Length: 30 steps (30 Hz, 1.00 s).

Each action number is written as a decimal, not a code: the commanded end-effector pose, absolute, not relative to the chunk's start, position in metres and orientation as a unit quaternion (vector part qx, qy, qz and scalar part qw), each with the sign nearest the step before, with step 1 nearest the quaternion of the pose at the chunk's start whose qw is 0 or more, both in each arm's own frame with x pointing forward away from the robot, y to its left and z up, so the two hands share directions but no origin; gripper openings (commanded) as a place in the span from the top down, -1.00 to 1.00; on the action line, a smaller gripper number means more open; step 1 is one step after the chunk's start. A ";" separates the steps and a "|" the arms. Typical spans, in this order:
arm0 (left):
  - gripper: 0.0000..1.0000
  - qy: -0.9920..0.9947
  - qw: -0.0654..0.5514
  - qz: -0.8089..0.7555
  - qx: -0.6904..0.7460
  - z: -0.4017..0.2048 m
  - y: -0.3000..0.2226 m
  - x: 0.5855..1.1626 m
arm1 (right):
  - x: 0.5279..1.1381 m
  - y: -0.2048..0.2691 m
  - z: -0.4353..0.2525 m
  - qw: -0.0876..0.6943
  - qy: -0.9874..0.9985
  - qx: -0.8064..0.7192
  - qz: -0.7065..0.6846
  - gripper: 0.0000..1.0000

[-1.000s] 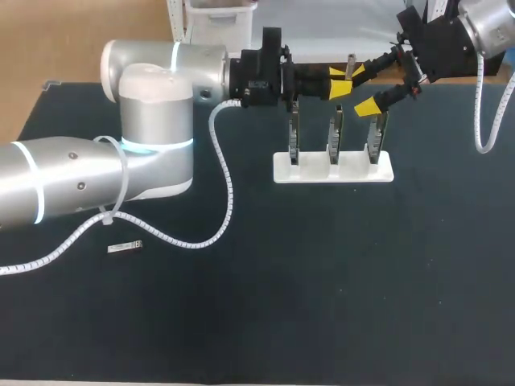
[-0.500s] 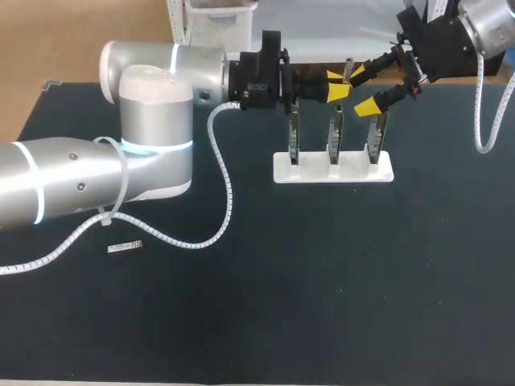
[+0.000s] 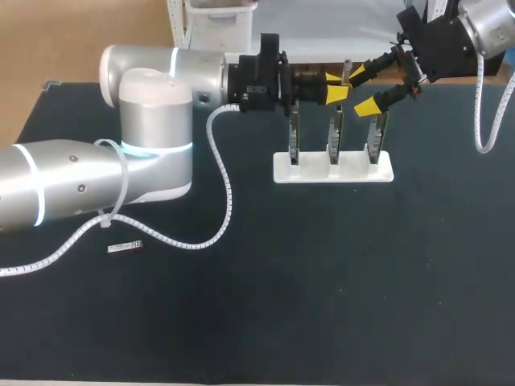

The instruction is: Pick up the optical module with the left hand, and insert it into the network port with the right hand.

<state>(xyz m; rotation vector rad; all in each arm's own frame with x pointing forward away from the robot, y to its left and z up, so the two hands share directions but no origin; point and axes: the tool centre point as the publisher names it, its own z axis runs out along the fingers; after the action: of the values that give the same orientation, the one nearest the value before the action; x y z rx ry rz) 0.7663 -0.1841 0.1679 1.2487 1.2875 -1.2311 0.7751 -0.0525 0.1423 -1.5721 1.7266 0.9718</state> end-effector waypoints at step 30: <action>1.00 0.532 0.458 -0.510 0.497 0.160 -0.184 0.769 | 0.774 -0.052 0.142 0.302 0.651 -0.592 0.365 -1.00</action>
<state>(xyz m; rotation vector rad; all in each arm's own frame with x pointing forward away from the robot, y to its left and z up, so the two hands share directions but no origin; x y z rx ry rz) 0.7669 -0.1825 0.1612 1.2249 1.3110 -1.2539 0.7751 -0.0525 0.1423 -1.5721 1.7266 0.9718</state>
